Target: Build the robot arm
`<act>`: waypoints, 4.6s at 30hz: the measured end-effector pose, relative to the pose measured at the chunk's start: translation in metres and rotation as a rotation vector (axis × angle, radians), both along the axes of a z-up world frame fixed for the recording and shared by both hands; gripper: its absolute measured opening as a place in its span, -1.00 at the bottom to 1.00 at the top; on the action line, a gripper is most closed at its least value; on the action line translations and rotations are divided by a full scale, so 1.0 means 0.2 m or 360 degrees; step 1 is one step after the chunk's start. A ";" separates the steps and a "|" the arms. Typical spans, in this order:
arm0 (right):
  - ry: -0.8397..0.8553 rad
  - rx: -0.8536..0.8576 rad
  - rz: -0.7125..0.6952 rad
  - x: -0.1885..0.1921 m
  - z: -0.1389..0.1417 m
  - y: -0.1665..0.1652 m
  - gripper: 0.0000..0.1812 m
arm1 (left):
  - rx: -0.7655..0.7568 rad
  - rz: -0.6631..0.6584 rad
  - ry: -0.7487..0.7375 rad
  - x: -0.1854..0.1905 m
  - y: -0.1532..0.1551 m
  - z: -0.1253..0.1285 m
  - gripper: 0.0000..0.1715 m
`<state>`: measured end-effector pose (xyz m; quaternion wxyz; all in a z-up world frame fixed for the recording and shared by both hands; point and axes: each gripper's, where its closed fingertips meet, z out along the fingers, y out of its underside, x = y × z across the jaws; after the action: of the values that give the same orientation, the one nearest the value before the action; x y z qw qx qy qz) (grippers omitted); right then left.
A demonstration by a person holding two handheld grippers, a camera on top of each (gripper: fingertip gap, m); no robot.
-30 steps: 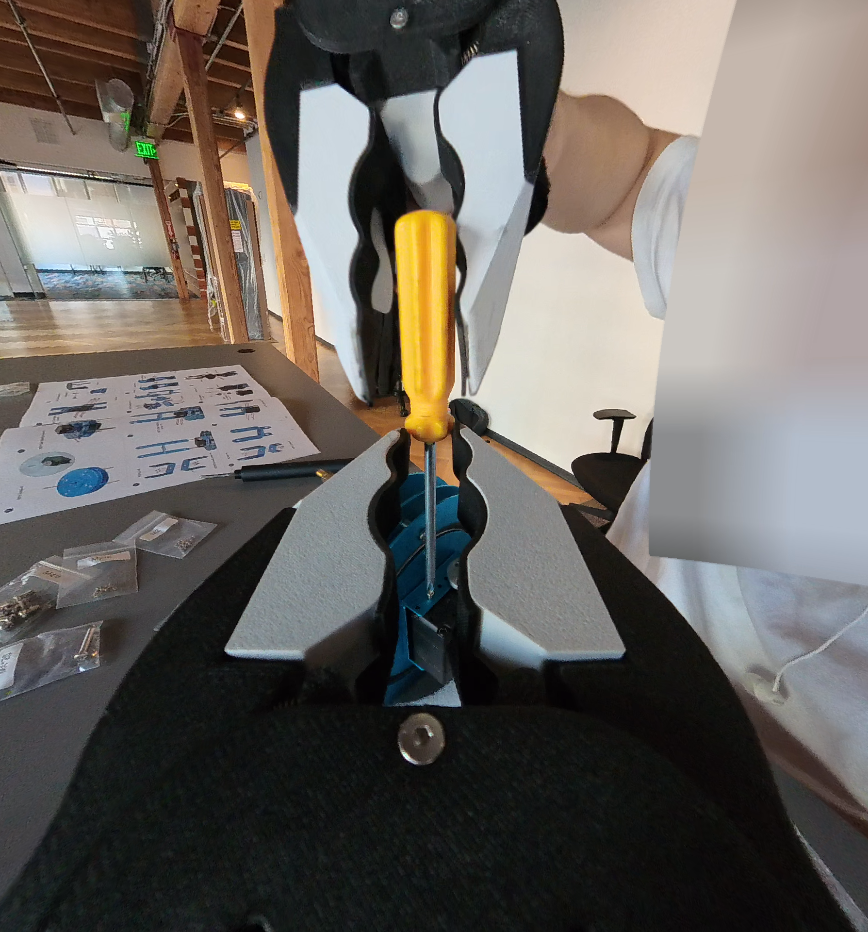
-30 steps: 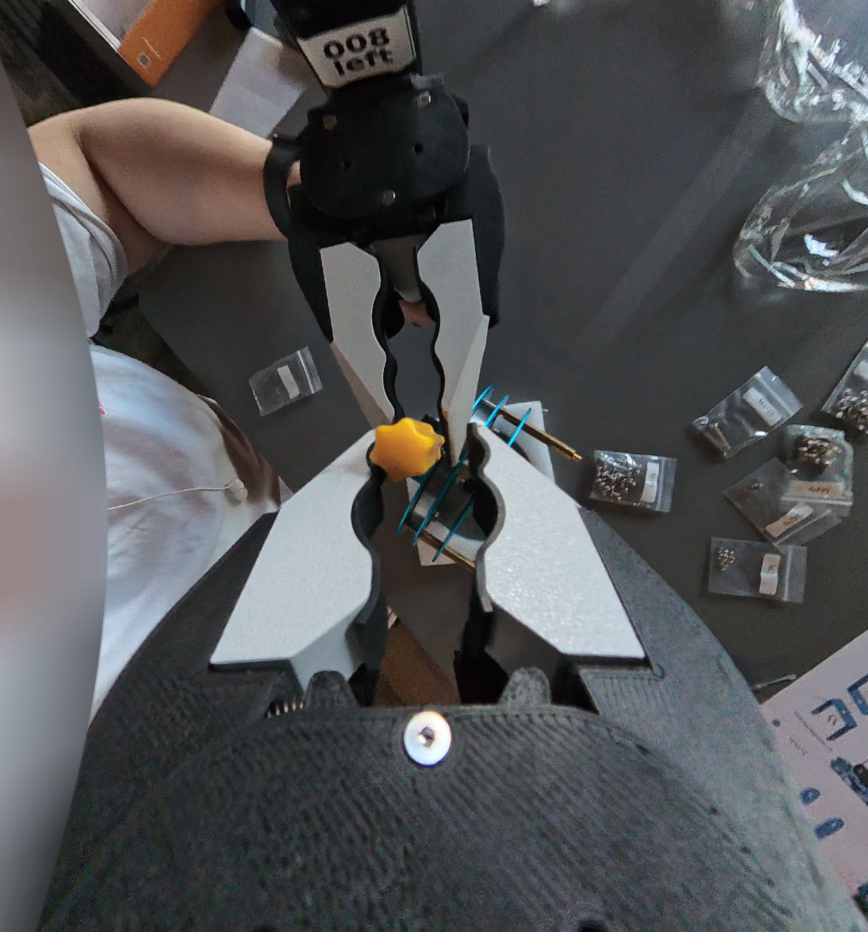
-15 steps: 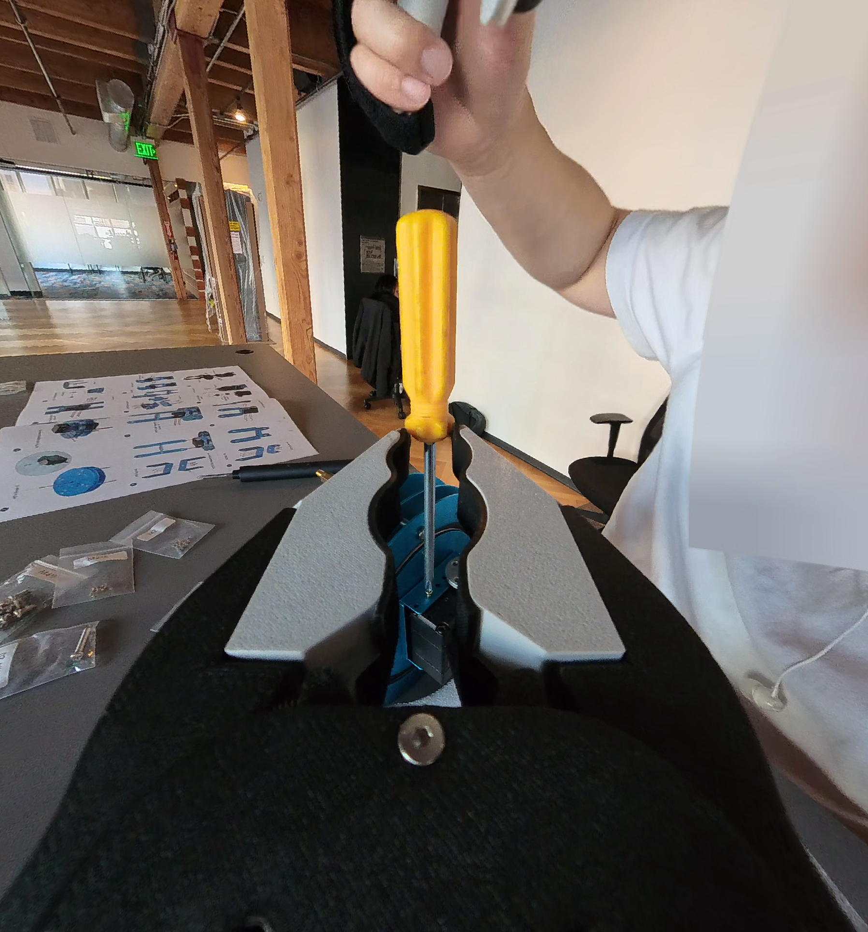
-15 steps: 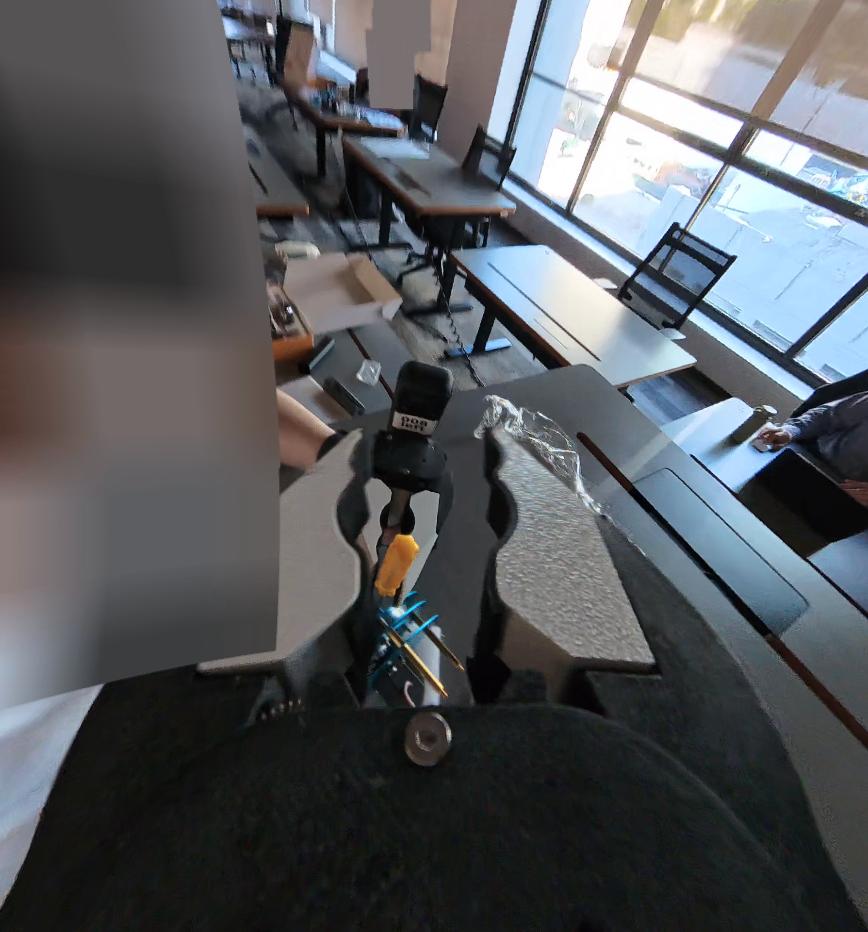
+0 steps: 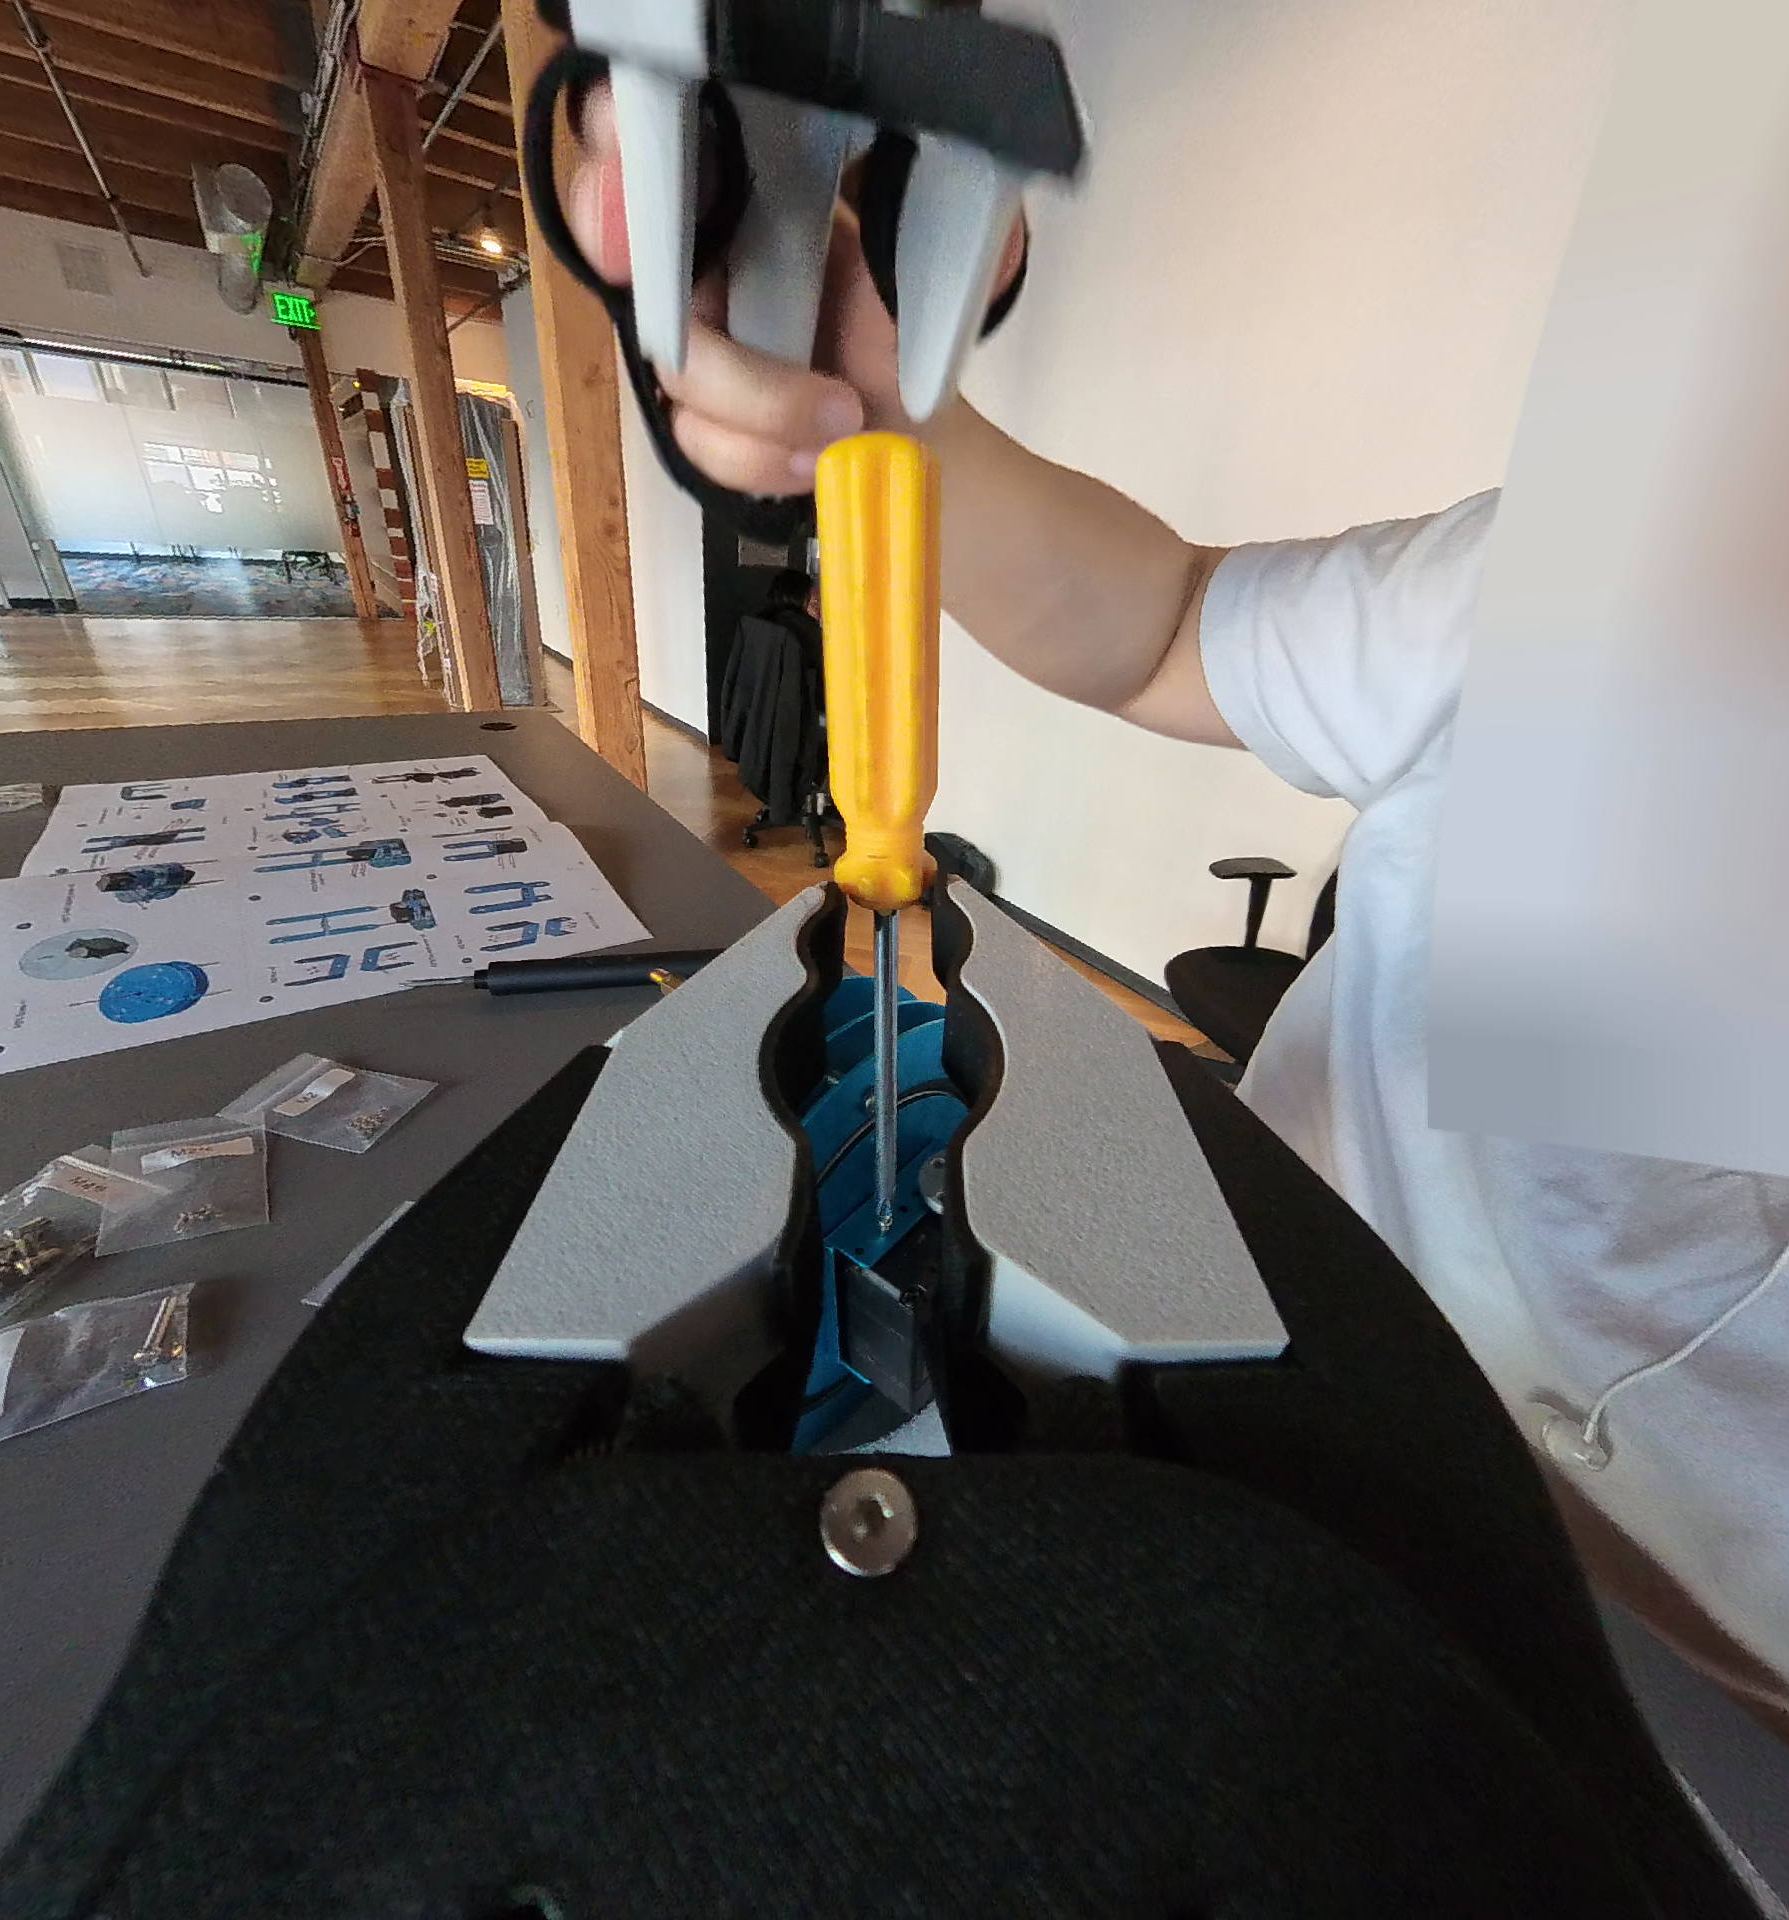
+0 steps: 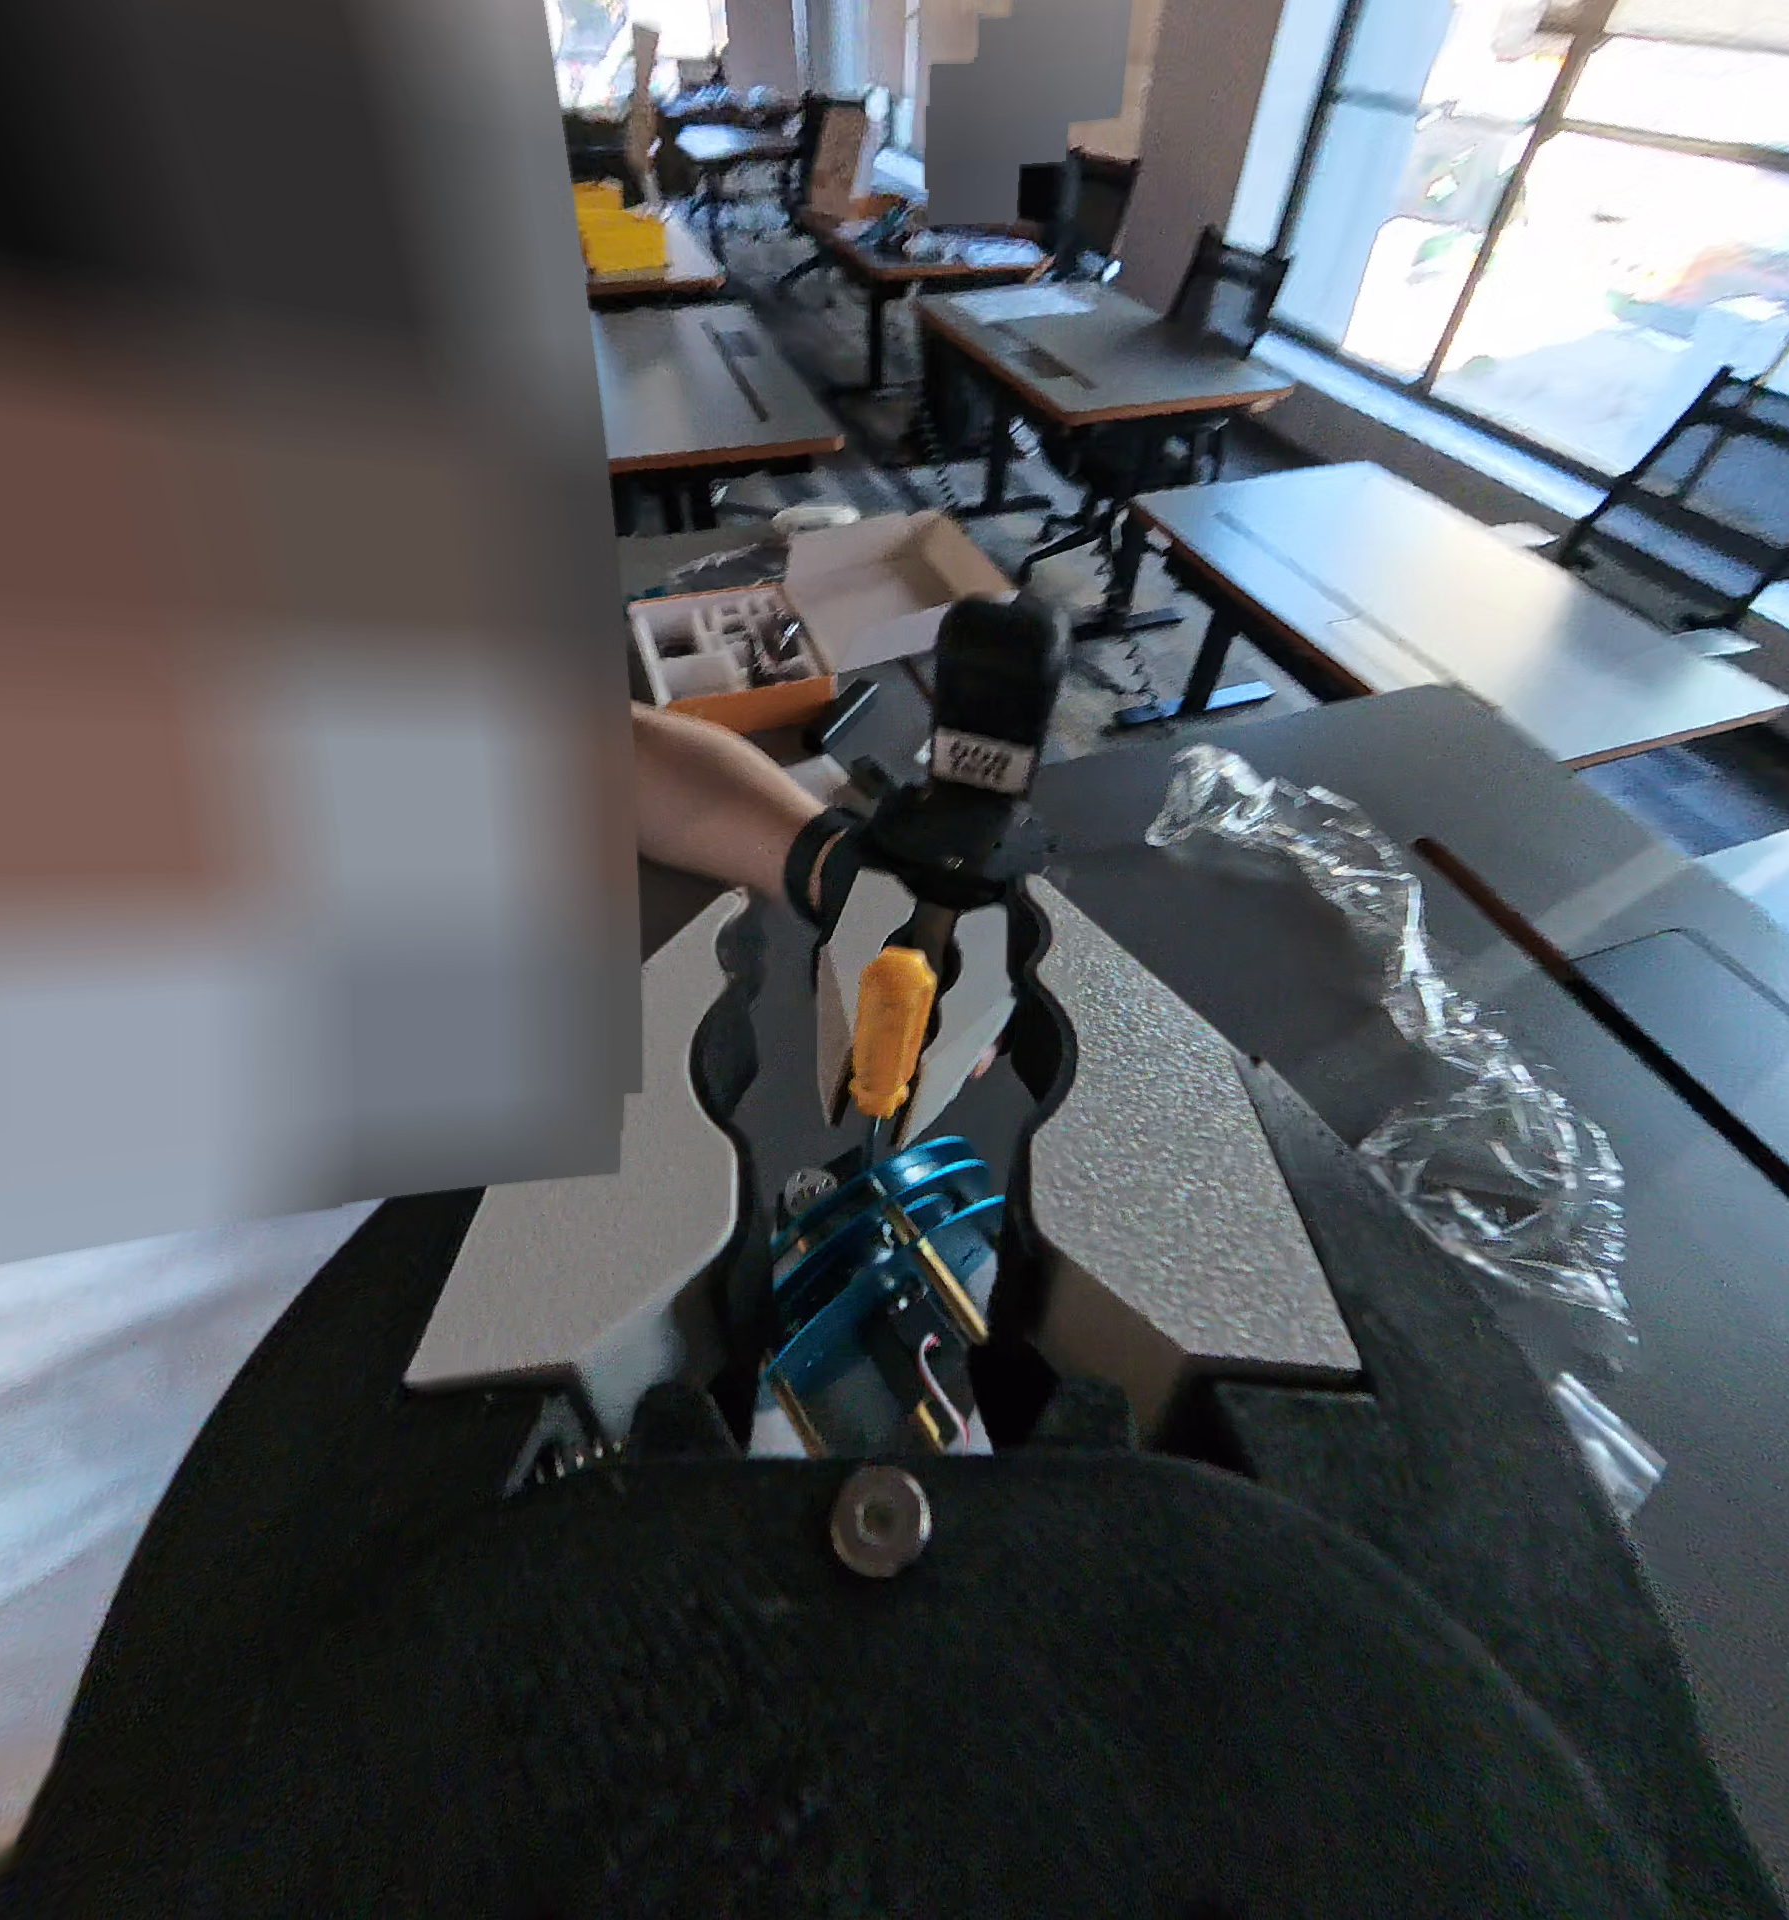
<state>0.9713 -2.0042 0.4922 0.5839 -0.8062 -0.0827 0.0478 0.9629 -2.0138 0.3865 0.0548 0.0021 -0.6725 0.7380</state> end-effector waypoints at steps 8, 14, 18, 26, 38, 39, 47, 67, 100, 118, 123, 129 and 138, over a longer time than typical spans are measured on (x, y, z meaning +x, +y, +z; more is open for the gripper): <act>-0.0124 -0.0252 0.0138 0.03 -0.23 0.04 -0.53 | -0.0006 -0.0010 0.0015 0.00 0.00 0.00 -0.84; -0.0393 -0.0577 0.0355 -0.01 -0.24 0.05 -0.65 | -0.0009 -0.0016 0.0020 0.00 0.00 0.00 -0.84; -0.0655 -0.0811 0.0427 -0.01 -0.27 0.06 -0.70 | -0.0012 -0.0020 0.0020 0.00 0.00 0.00 -0.84; -0.0846 -0.1234 0.0493 -0.01 -0.29 0.05 -0.72 | -0.0011 -0.0033 0.0007 -0.01 0.00 0.00 -0.84; -0.0737 -0.1384 0.0349 0.03 -0.30 0.06 -0.80 | -0.0027 -0.0037 0.0032 0.01 0.01 0.00 -0.84; -0.0724 -0.1404 0.0327 0.04 -0.30 0.06 -0.80 | -0.0028 -0.0040 0.0038 0.01 0.01 0.00 -0.84; -0.0615 -0.1540 0.0151 0.07 -0.30 0.08 -0.79 | -0.0024 -0.0030 0.0041 0.03 0.03 -0.01 -0.86; -0.0604 -0.1851 -0.0234 0.08 -0.30 0.07 -0.79 | -0.0020 -0.0033 0.0041 0.03 0.04 -0.02 -0.87; -0.0350 -0.1942 -0.0401 0.09 -0.30 0.10 -0.78 | 0.0089 -0.0040 0.0005 0.03 0.04 -0.06 -0.99; -0.0569 -0.1514 0.0232 0.07 -0.28 0.14 -0.70 | 0.0093 -0.0042 -0.0047 0.03 0.04 -0.06 -0.99; -0.0584 -0.1567 0.0251 0.07 -0.31 0.12 -0.78 | 0.0093 -0.0045 -0.0054 0.03 0.05 -0.06 -0.99; -0.0522 -0.1615 0.0138 0.07 -0.31 0.13 -0.79 | 0.0093 -0.0050 -0.0047 0.03 0.05 -0.06 -0.99; -0.0458 -0.1766 -0.0142 0.07 -0.31 0.11 -0.79 | 0.0090 -0.0032 -0.0065 0.03 0.05 -0.06 -0.99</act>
<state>0.9857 -1.9816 0.4302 0.0577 -0.9930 -0.0898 -0.0507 0.9680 -2.0034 0.3739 0.0484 -0.0182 -0.6942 0.7179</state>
